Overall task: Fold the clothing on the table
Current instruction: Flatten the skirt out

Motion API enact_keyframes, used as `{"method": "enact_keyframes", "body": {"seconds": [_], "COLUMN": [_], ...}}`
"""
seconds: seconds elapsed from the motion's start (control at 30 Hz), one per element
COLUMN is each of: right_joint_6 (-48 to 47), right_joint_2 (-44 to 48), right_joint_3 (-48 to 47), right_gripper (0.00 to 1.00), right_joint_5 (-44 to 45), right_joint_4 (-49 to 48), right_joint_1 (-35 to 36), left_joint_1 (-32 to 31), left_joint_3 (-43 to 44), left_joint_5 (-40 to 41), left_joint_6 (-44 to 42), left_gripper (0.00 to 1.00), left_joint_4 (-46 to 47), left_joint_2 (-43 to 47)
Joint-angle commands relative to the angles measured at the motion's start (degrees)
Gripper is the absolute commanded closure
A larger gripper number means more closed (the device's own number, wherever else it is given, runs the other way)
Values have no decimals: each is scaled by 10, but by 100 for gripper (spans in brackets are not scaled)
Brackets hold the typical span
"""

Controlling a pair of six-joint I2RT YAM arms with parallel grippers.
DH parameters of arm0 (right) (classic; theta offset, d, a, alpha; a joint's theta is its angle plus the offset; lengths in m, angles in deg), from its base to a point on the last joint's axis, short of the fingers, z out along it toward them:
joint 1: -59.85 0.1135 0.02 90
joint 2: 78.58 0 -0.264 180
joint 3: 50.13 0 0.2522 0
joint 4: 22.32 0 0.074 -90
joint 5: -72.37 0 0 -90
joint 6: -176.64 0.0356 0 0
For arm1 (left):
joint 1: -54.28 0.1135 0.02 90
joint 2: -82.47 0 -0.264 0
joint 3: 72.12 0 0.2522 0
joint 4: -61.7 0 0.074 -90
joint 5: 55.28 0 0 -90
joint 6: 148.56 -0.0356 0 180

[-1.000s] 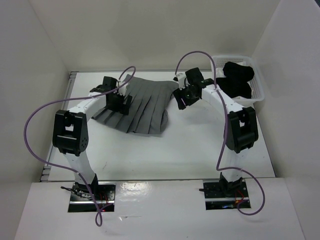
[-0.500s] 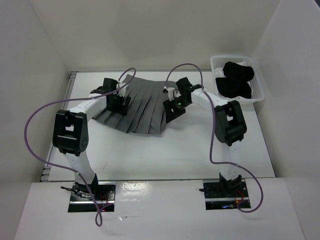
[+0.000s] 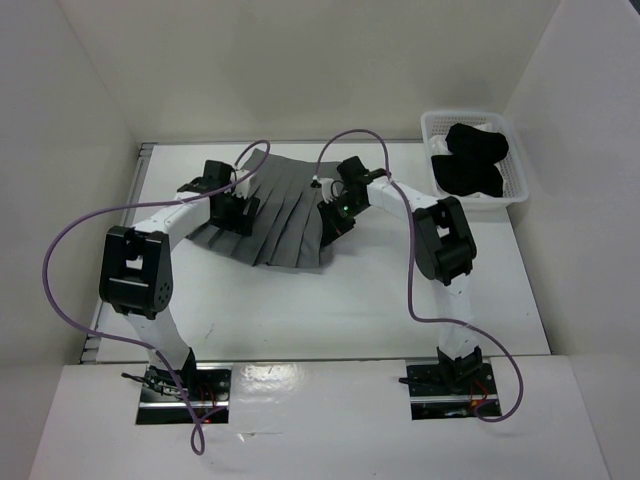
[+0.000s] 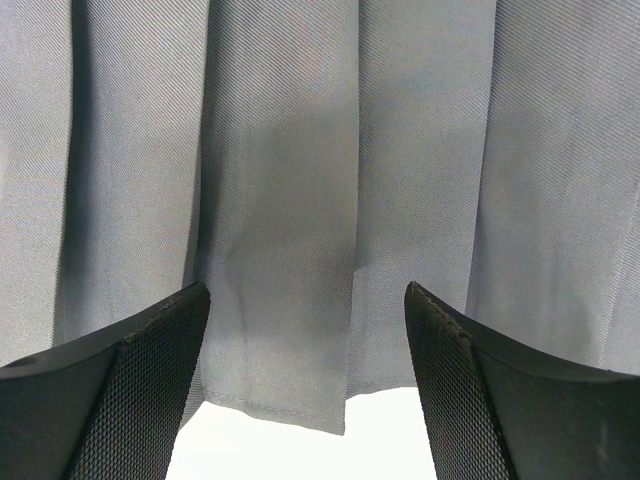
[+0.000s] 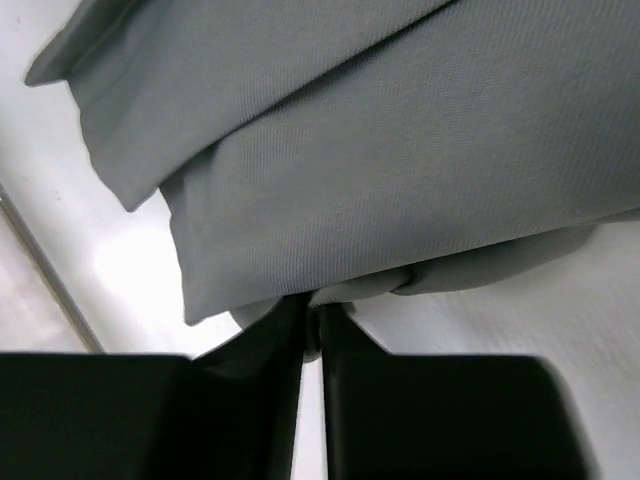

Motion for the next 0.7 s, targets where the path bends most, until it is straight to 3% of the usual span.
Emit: {"method": "enact_keyframes", "body": {"seconds": [0.0, 0.13, 0.2, 0.33, 0.4, 0.43, 0.57, 0.6, 0.63, 0.67], "right_joint_6": [0, -20, -41, -87, -146, -180, -218, -224, -224, -217], "right_joint_2": [-15, 38, 85, 130, 162, 170, 216, 216, 216, 211], "right_joint_3": [-43, -85, -157, -261, -221, -210, -33, -14, -4, -4], "right_gripper": [99, 100, 100, 100, 100, 100, 100, 88, 64, 32], "right_joint_5": [54, 221, 294, 289, 236, 211, 251, 251, 251, 251], "right_joint_4": [14, 67, 141, 264, 283, 342, 343, 343, 343, 343], "right_joint_1": [0, 0, -6, -6, 10, 29, 109, 123, 137, 146], "left_joint_1": [-3, -3, -3, -3, -3, -3, -3, -3, -3, -3], "left_joint_3": [-5, 1, 2, 8, 13, 13, 20, 25, 25, 25], "left_joint_5": [1, 7, 7, 7, 7, 7, 7, 13, 13, 13], "left_joint_6": [7, 7, 7, 7, 7, 7, 2, -3, -3, -3], "left_gripper": [15, 15, 15, 15, 15, 15, 15, 15, 15, 15], "left_joint_4": [5, 5, 5, 5, 5, 5, 0, -5, -5, -10], "left_joint_2": [23, 29, 29, 29, 29, 23, 23, 23, 23, 23]}}
